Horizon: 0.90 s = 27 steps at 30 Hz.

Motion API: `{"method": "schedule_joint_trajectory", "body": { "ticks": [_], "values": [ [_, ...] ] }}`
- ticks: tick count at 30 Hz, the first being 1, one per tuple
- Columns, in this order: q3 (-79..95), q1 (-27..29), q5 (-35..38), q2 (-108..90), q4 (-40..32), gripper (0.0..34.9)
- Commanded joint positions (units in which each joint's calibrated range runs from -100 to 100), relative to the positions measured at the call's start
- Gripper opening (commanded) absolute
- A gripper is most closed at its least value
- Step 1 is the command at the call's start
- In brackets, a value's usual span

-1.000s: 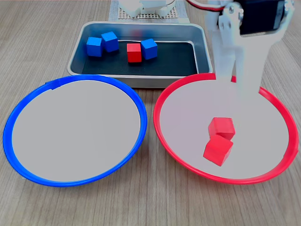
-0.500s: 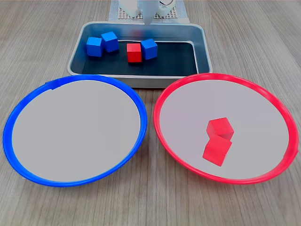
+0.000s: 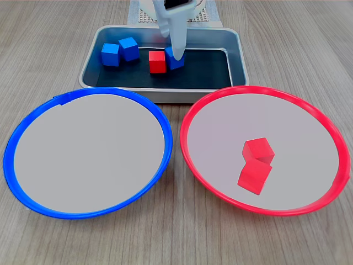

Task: Move six blocks from tray to matching dishes

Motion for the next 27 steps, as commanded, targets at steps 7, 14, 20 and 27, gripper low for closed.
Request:
{"method": "schedule_joint_trajectory", "body": {
  "ticks": [7, 14, 20, 27],
  "values": [
    [2.6, -2.6, 1.0, 2.1, -5.3, 12.1],
    [-18.1, -3.2, -0.5, 4.0, 10.5, 0.1],
    [-52.2, 1.6, -10.4, 18.0, 11.4, 0.1],
    [-71.7, 6.0, -15.3, 38.6, -0.8, 0.2]
  ]
}}
